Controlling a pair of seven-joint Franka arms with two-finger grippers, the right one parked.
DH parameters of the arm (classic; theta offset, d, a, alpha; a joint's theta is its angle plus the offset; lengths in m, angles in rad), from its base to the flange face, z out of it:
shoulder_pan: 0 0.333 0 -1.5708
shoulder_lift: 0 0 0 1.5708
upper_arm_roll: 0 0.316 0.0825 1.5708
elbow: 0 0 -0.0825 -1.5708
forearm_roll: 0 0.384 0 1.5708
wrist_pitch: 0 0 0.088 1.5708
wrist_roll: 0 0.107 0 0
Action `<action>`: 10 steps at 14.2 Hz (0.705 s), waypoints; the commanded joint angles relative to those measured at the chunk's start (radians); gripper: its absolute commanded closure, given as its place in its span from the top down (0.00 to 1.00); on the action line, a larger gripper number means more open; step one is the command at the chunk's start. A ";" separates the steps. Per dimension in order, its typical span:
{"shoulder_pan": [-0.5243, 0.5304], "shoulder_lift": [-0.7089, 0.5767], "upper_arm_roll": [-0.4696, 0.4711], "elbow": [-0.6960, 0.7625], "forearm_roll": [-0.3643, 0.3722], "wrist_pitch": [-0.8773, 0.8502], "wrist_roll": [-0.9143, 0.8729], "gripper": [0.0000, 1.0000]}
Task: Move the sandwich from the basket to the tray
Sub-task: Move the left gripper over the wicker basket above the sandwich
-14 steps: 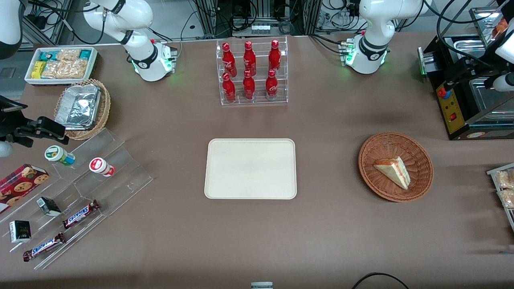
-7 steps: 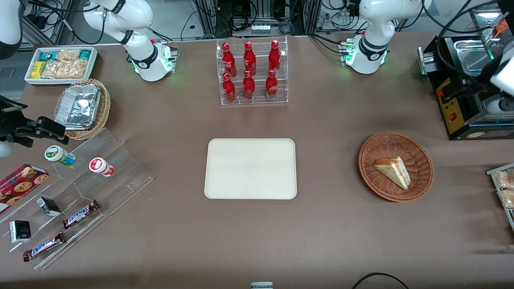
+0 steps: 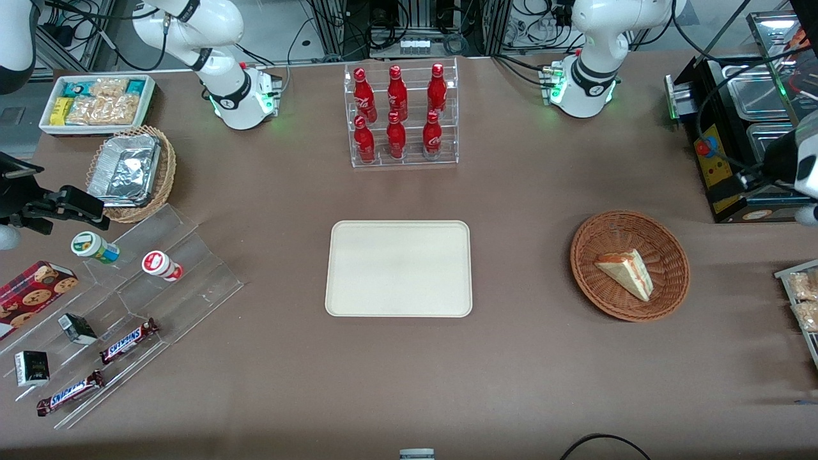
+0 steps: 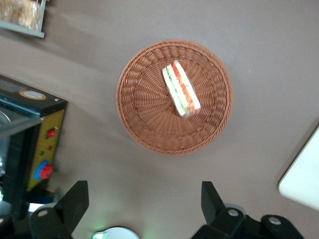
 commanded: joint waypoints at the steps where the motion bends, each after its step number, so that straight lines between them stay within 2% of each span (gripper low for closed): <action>1: 0.007 -0.004 -0.011 -0.109 -0.018 0.124 -0.138 1.00; 3: 0.005 -0.006 -0.011 -0.204 -0.030 0.249 -0.256 1.00; 6: -0.001 0.011 -0.011 -0.313 -0.050 0.410 -0.341 1.00; 10: -0.012 0.083 -0.011 -0.383 -0.058 0.576 -0.452 1.00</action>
